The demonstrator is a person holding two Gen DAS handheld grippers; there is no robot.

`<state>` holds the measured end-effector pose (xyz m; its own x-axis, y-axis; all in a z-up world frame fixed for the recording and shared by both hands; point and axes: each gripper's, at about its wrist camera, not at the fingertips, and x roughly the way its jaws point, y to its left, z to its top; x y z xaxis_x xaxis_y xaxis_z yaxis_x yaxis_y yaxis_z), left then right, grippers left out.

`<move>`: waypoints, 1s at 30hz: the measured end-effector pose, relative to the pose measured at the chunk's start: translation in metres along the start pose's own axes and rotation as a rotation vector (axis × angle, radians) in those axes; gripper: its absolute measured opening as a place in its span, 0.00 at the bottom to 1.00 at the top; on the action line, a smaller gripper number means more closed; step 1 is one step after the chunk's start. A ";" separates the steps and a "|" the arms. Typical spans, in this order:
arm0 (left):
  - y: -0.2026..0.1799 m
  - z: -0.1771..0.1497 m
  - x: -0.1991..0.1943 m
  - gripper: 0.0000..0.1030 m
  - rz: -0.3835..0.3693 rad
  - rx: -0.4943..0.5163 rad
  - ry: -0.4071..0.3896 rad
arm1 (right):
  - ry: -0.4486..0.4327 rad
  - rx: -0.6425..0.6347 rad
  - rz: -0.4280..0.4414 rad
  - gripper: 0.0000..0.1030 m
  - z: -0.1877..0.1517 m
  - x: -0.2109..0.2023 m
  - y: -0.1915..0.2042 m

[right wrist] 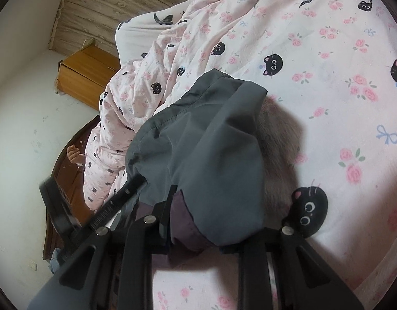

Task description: Fold clothes

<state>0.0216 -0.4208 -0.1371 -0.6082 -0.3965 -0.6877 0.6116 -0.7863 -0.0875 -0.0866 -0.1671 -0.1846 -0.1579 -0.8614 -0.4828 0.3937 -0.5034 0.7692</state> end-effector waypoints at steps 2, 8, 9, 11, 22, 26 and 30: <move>0.001 0.006 0.010 0.47 0.013 -0.002 0.032 | 0.005 0.002 0.003 0.24 0.001 0.001 -0.001; -0.001 0.009 0.039 0.48 0.038 0.029 0.107 | 0.019 -0.002 0.005 0.24 0.001 0.003 -0.002; -0.002 0.007 0.042 0.48 0.040 0.038 0.108 | 0.021 -0.003 0.006 0.24 0.001 0.004 -0.003; -0.003 0.006 0.039 0.48 0.039 0.043 0.091 | 0.023 -0.007 0.006 0.24 0.000 0.004 -0.002; -0.006 -0.014 -0.029 0.48 0.010 0.044 -0.042 | 0.023 0.018 0.006 0.24 0.000 0.004 -0.007; -0.007 -0.028 -0.045 0.48 0.001 0.044 -0.033 | 0.024 0.023 0.007 0.24 0.000 0.004 -0.008; -0.014 -0.044 -0.034 0.48 0.032 0.065 -0.009 | 0.025 0.026 0.004 0.24 0.000 0.004 -0.008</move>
